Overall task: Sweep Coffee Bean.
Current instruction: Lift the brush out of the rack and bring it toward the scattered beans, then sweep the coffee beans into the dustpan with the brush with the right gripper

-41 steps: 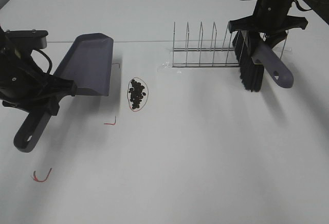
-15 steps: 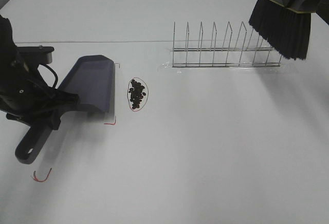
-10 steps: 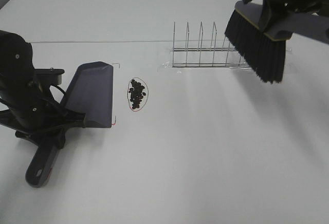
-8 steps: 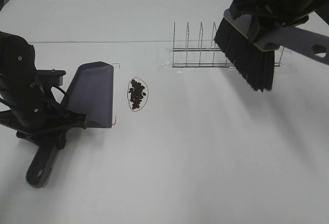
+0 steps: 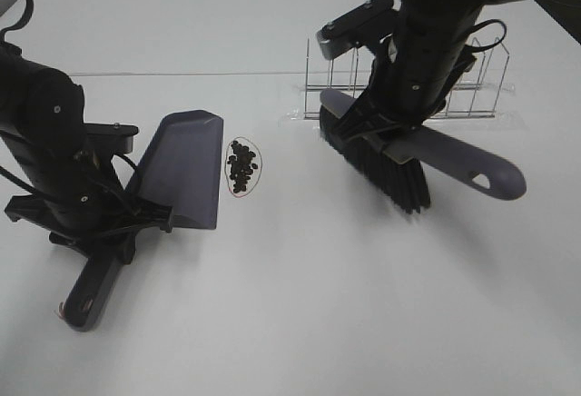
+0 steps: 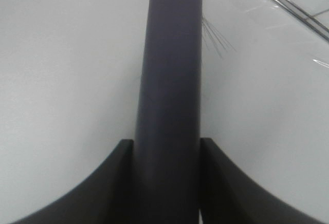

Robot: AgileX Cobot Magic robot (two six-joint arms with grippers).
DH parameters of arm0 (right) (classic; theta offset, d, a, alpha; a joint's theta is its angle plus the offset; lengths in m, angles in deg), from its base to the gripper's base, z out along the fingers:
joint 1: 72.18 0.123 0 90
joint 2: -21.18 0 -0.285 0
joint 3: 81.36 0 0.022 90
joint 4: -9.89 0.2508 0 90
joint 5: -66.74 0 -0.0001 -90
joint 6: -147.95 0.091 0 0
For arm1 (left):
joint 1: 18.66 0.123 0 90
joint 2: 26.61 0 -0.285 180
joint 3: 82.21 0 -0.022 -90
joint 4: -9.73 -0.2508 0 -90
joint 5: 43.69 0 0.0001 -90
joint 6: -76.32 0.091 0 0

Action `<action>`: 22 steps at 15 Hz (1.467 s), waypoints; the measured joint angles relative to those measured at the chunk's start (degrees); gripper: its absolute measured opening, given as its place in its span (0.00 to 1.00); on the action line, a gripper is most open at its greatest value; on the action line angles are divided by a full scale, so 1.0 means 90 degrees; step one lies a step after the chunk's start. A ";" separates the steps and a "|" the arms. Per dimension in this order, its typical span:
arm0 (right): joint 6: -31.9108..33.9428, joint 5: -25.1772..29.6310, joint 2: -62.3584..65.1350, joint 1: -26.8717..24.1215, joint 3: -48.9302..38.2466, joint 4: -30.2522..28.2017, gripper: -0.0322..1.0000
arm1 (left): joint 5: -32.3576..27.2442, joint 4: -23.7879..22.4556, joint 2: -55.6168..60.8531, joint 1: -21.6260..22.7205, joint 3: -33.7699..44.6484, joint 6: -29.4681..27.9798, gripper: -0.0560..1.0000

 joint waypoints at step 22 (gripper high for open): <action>-0.0980 -0.0051 -0.1891 0.1146 0.2807 0.3145 0.40 | 0.0000 0.0051 -0.0006 0.0000 0.0000 0.0000 0.38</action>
